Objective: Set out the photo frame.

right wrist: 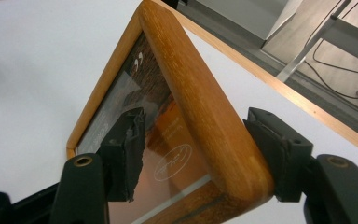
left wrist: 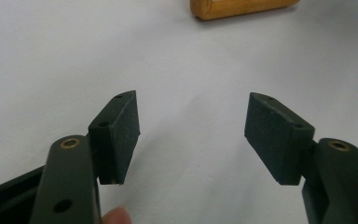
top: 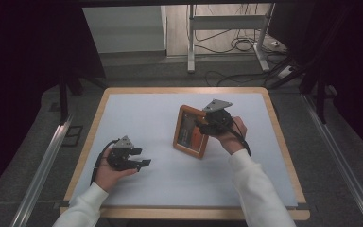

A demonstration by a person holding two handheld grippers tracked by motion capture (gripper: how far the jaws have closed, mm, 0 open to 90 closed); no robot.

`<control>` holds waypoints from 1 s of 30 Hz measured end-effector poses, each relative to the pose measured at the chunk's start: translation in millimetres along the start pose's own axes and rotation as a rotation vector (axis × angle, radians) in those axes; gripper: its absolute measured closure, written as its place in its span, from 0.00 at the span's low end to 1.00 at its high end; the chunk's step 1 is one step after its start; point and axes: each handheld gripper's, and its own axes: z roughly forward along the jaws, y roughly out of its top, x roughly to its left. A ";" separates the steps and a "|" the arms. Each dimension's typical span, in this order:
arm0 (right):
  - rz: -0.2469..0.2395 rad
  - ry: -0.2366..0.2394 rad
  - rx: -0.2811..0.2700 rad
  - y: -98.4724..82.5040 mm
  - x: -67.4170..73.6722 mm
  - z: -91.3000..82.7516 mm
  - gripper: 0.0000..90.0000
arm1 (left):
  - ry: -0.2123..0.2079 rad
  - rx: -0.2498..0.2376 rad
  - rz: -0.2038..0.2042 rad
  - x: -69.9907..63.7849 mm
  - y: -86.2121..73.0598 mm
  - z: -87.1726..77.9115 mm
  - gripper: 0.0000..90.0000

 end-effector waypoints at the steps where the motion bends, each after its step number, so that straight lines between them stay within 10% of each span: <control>1: 0.002 -0.006 0.002 -0.3 0.7 0.0 0.41 | 0.000 -0.001 0.000 -0.1 0.0 -0.2 0.39; 12: 0.136 -0.026 -0.076 -14.3 -3.1 -22.2 0.22 | 0.005 -0.003 0.006 -0.1 0.0 0.4 0.38; 30: 0.228 0.074 -0.166 -75.7 2.9 -72.8 0.32 | 0.064 -0.037 0.018 -11.5 3.6 3.4 0.38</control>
